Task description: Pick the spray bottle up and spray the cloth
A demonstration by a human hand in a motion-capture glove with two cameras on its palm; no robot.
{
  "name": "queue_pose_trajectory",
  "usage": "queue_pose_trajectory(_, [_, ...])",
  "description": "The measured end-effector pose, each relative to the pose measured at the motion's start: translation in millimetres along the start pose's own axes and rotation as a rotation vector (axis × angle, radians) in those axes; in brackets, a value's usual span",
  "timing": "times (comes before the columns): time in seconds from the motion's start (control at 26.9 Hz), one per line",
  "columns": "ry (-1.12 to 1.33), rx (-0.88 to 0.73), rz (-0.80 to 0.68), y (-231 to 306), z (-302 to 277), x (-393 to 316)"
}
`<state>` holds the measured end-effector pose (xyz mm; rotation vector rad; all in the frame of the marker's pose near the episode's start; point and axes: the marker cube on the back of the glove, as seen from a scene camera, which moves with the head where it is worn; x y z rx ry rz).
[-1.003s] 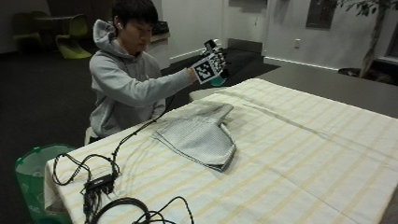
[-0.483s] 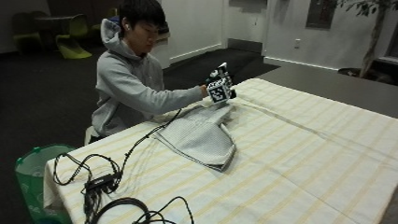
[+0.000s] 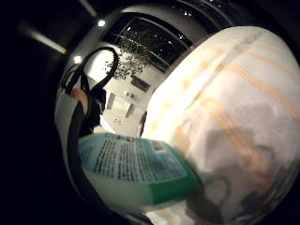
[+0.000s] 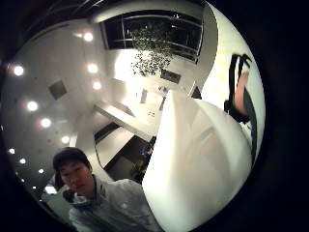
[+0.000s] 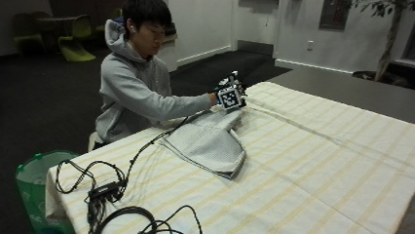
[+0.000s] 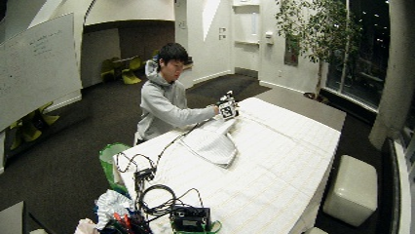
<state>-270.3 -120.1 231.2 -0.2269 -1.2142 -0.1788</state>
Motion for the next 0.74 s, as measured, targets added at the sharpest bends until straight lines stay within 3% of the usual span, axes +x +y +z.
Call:
queue_pose_trajectory(0.37, [0.117,-0.164,0.024,37,-47,-10])
queue_pose_trajectory(0.52, [0.180,-0.053,0.013,31,-65,-13])
queue_pose_trajectory(0.74, [0.074,-0.211,0.023,60,-76,-42])
